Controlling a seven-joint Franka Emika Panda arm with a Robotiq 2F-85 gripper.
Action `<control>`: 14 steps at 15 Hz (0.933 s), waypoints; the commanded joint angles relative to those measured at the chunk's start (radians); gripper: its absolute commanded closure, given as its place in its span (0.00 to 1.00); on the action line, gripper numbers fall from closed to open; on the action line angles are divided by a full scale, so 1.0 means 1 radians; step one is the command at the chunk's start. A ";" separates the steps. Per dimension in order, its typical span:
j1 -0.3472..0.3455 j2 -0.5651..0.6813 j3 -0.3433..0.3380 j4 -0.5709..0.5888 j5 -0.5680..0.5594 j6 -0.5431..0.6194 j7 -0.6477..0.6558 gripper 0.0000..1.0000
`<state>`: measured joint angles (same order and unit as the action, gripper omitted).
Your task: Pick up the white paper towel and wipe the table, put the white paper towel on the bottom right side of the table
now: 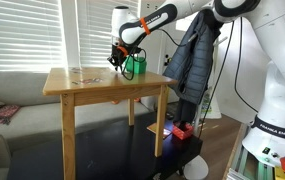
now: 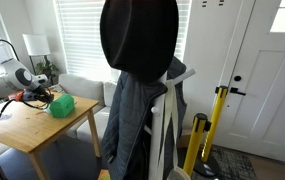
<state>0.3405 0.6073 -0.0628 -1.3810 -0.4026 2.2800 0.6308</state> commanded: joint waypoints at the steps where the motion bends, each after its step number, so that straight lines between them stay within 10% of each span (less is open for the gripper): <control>1: -0.008 0.078 0.009 0.115 0.059 -0.064 -0.022 1.00; 14: -0.014 0.197 -0.010 0.264 0.165 0.112 0.044 1.00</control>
<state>0.3187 0.7310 -0.0462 -1.1918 -0.2448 2.3003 0.6343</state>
